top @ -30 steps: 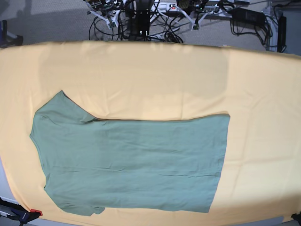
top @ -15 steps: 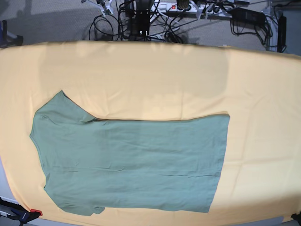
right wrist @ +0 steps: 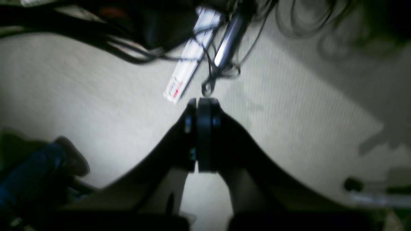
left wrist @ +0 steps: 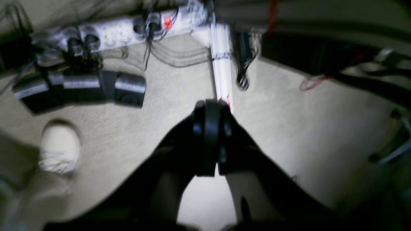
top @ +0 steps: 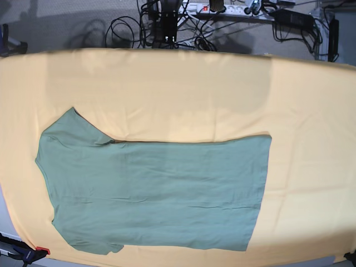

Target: Fold the T-shirt properly

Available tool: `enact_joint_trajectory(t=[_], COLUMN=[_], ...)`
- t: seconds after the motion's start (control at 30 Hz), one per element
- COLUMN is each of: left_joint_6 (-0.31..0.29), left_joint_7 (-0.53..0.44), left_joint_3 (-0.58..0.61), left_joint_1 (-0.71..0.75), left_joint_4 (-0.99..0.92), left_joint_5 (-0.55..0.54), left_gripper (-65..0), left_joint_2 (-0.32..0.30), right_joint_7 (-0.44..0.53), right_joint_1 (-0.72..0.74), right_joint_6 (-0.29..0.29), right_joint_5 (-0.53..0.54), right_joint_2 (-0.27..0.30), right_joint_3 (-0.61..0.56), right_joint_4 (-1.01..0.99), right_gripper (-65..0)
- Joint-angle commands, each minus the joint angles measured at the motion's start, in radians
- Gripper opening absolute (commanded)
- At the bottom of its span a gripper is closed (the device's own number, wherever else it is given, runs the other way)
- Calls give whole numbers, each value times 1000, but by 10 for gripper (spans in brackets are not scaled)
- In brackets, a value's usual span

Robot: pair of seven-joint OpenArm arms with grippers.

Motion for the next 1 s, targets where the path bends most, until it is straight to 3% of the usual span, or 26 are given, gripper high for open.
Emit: enact_joint_trajectory(t=[0.0, 0.2, 0.33, 0.53, 0.97], left_joint_6=[-1, 29, 31, 31, 30], left_joint_7=[-6, 40, 105, 110, 143], left_joint_3=[-5, -42, -110, -222, -415], left_joint_1=[40, 194, 258, 346, 381], left_joint_4=[66, 393, 579, 769, 984], left_joint_5=[-7, 54, 76, 75, 74], left_gripper=[-650, -650, -650, -650, -650], left_joint_2=[-19, -80, -88, -87, -88], right_joint_7=[2, -73, -71, -25, -5], right_joint_1=[-49, -245, -369, -509, -514], right_joint_6=[-4, -100, -147, -133, -134], right_joint_5=[5, -18, -98, -91, -65], right_joint_2=[22, 115, 134, 134, 134], right_joint_3=[1, 32, 112, 277, 517], right_joint_4=[70, 436, 610, 768, 922], right_gripper=[-650, -650, -650, -650, -650])
